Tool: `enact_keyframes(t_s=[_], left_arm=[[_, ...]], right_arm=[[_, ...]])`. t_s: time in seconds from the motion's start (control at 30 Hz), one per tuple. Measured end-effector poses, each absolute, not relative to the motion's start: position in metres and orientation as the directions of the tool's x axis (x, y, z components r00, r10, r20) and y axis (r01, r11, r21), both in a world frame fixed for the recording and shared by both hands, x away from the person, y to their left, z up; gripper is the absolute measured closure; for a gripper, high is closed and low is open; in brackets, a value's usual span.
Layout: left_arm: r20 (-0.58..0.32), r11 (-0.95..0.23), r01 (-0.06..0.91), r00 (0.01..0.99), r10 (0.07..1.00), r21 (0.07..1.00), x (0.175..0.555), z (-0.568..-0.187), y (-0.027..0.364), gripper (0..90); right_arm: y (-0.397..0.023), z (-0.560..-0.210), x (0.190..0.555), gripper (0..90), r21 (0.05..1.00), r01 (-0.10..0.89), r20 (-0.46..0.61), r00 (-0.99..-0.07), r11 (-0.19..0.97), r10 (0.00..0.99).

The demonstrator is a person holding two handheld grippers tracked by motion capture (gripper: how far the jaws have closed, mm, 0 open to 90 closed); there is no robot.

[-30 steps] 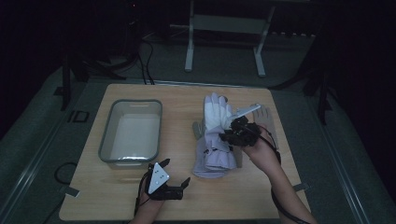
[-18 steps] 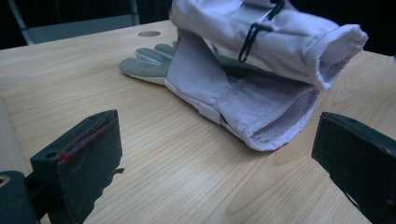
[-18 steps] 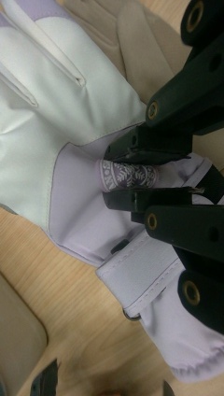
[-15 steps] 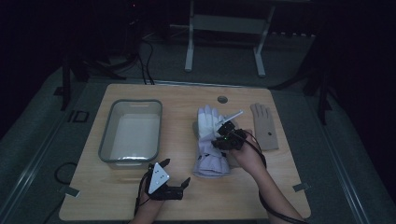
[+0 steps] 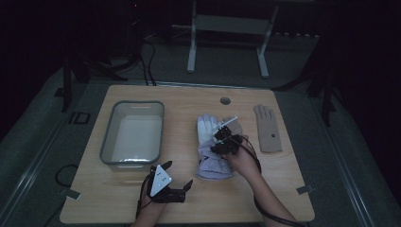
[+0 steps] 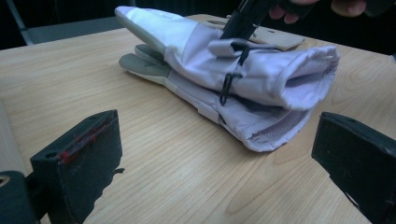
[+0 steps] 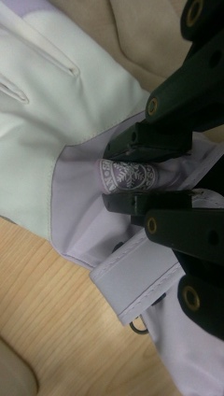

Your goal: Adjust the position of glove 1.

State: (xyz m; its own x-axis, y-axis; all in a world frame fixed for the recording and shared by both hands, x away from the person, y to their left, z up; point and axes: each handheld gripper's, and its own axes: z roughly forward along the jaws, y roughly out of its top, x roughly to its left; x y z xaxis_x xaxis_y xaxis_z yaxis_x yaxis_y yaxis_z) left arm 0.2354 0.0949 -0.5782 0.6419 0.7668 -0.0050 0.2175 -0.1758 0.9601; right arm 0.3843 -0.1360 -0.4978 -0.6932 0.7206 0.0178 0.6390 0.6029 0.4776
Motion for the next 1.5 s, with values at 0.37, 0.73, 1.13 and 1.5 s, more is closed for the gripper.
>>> enact_keyframes(t_s=[0.37,0.73,1.13,1.5], left_arm=[[-0.009,-0.172,0.223,0.637,0.771,0.960,0.236,-0.578,0.095,2.0],[-0.022,-0.172,0.246,0.629,0.777,0.954,0.237,-0.578,0.094,2.0],[-0.235,-0.113,0.451,0.646,0.727,0.886,0.251,-0.561,0.095,2.0],[-0.158,-0.224,0.404,0.721,0.674,0.887,0.256,-0.531,0.080,13.9]], right_arm=[[-0.140,-0.486,0.380,60.7,0.520,0.620,0.039,-0.704,0.588,0.709],[-0.170,-0.464,0.374,50.2,0.574,0.615,0.039,-0.680,0.541,0.732],[-0.197,-0.472,0.362,53.9,0.633,0.622,0.116,-0.665,0.461,0.738],[-0.193,-0.471,0.367,49.3,0.675,0.601,0.148,-0.678,0.428,0.720]])
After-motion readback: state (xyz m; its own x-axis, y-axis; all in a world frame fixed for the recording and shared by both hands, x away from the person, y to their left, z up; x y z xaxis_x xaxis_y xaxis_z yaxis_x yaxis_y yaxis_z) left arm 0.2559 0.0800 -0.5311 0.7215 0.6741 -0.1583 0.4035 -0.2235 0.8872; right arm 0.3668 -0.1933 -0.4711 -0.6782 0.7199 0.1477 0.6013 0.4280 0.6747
